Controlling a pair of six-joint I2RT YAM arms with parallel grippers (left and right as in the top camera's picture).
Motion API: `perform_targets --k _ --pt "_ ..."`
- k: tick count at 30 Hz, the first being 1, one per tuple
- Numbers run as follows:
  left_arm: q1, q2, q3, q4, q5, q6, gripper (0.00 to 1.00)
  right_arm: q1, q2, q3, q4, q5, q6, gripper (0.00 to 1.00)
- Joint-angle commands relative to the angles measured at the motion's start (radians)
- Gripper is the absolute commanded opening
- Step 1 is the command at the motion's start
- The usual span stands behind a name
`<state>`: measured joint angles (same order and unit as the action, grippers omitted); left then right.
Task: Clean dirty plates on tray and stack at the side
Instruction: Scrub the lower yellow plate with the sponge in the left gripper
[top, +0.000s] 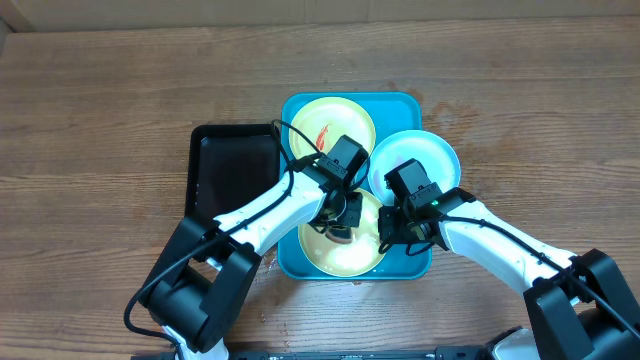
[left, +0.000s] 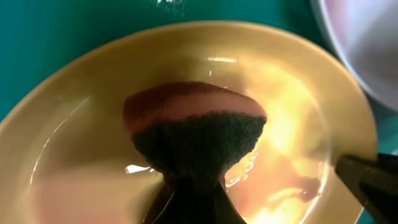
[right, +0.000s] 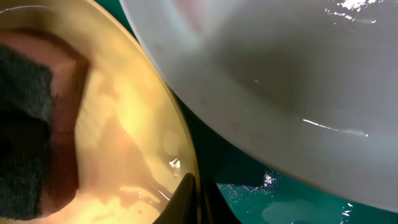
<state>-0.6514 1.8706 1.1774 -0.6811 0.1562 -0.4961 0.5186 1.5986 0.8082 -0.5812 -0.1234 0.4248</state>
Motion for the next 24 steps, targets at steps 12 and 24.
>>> perform_targets --k 12,24 --pt "-0.003 -0.021 0.05 0.011 0.071 0.025 0.04 0.004 0.003 -0.003 0.0 -0.005 -0.006 0.04" --pt "-0.004 -0.221 0.085 -0.175 -0.086 0.087 0.04 0.004 0.003 -0.003 -0.003 -0.005 -0.006 0.04"
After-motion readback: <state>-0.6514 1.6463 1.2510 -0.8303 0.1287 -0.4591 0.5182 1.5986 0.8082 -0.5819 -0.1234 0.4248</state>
